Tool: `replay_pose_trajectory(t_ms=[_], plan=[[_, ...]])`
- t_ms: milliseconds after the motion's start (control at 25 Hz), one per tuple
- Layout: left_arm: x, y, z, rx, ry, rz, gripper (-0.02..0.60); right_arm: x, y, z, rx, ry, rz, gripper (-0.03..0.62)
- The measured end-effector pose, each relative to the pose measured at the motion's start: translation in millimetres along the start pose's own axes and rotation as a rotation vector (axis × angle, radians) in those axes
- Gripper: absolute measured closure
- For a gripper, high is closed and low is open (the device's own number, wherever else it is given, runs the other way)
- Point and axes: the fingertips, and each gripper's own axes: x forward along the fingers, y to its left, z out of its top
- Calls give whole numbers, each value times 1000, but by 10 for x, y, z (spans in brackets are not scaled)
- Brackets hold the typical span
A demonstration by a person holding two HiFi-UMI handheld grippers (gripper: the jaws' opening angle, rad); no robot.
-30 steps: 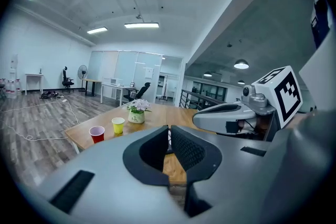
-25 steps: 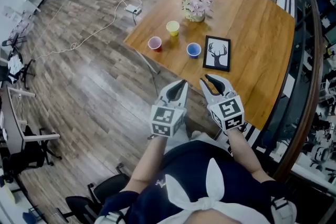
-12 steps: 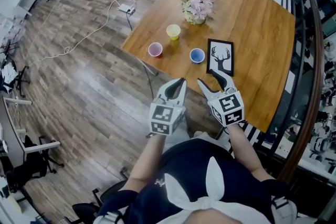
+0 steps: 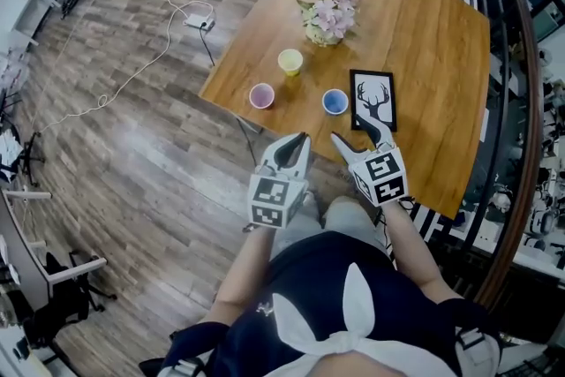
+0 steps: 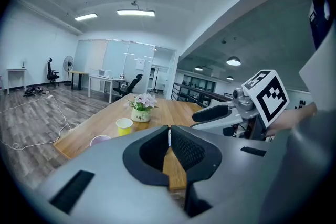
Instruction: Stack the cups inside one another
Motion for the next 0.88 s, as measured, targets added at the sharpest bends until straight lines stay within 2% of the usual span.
replay_pose_trajectory(t_ms=[200, 480, 880], plan=[[4, 156, -48, -9, 8, -5, 551, 172, -58, -56, 15, 37, -28, 319], [36, 283, -63, -31, 11, -9, 551, 355, -119, -122, 13, 87, -24, 298], [269, 568, 14, 5, 34, -32, 551, 818, -345, -274, -1, 161, -32, 263]])
